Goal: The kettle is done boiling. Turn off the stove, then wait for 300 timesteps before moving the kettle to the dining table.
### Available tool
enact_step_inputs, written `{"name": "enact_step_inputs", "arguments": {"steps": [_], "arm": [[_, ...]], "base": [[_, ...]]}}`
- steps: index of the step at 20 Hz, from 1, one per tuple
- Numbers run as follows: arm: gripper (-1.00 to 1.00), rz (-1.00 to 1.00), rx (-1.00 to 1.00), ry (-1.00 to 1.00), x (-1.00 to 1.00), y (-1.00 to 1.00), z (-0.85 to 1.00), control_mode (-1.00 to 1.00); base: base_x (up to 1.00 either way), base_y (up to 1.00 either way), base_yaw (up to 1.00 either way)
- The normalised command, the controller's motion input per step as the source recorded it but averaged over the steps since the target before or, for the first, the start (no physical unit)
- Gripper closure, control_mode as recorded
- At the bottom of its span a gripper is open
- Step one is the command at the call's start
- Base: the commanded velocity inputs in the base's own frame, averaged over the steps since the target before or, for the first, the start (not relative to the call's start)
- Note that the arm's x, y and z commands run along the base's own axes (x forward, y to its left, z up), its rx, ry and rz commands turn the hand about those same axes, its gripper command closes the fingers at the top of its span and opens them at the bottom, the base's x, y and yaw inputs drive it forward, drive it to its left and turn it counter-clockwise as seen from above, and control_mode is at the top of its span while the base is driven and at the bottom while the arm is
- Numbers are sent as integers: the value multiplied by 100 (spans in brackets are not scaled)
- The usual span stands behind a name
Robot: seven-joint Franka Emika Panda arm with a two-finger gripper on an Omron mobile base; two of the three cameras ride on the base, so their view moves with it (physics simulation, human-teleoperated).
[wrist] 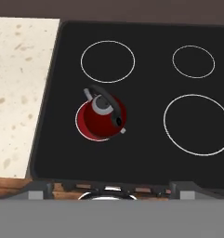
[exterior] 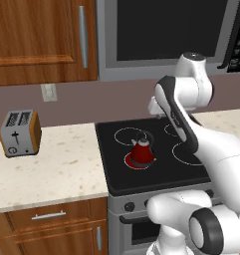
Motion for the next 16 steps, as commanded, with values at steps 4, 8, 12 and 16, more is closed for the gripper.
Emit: {"name": "enact_step_inputs", "arguments": {"steps": [4,8,12,16], "arm": [[-100,1,0,-9,-6,0,0,-100],[-100,1,0,-7,0,0,0,-100],[-100,1,0,-7,0,0,0,-100],[-100,2,-1,-7,0,0,1,-100]], "base": [[0,0,0],[0,0,0],[0,0,0],[0,0,0]]}}
